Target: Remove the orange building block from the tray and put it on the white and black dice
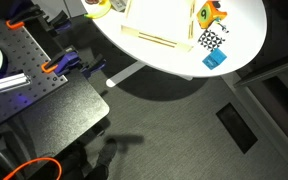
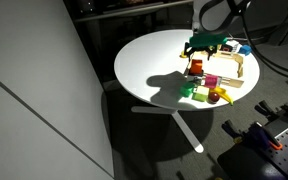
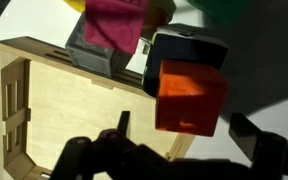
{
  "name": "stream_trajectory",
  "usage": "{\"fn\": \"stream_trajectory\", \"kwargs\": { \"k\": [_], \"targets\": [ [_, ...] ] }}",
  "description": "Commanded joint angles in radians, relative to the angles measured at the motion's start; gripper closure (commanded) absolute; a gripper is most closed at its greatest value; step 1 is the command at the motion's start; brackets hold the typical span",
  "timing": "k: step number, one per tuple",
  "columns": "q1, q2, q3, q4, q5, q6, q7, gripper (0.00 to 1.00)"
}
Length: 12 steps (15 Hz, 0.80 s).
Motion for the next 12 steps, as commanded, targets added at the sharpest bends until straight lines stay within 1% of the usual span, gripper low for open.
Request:
{"fn": "stream_trajectory", "kwargs": {
  "k": [1,5,8,12],
  "targets": [
    [-0.028,-0.067,0.024,-0.043,0.019,-0.02,-0.109,0.0],
    [-0.065,-0.125,0.053,-0.067,0.082,-0.092,-0.303,0.0],
    [-0.089,-0.169,0.061,-0.065,0.139,-0.205,-0.435,0.0],
    [-0.11,-0.211,0.056,-0.048,0.155,-0.366,-0.537,0.0]
  ]
}}
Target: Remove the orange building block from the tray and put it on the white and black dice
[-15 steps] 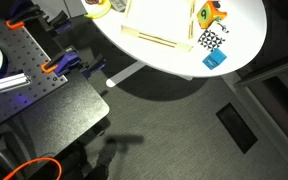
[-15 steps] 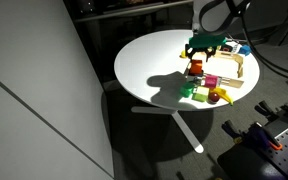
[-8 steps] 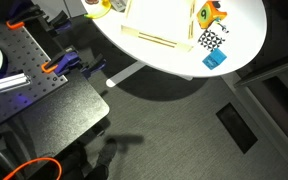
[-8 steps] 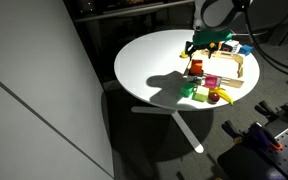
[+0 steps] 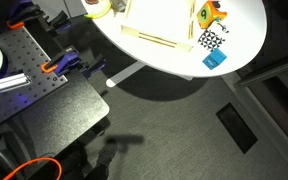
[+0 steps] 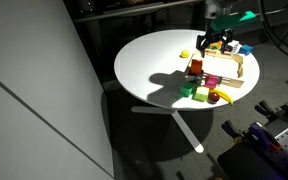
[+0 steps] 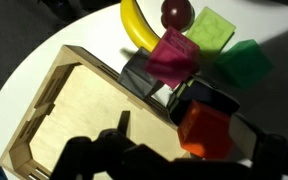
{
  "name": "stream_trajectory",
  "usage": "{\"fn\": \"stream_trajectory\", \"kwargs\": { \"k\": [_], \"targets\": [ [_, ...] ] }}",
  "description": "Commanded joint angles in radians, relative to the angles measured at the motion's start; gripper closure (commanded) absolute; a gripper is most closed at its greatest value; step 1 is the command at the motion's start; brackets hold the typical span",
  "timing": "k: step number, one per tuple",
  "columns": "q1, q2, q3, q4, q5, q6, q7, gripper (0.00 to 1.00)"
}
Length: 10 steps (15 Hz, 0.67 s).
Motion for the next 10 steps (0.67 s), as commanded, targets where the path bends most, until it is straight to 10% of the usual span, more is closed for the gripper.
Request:
{"fn": "stream_trajectory", "kwargs": {
  "k": [1,10],
  "targets": [
    [-0.034,-0.058,0.013,-0.004,0.023,-0.131,-0.105,0.0],
    [-0.053,-0.059,0.012,0.002,0.0,-0.179,-0.126,0.0]
  ]
}}
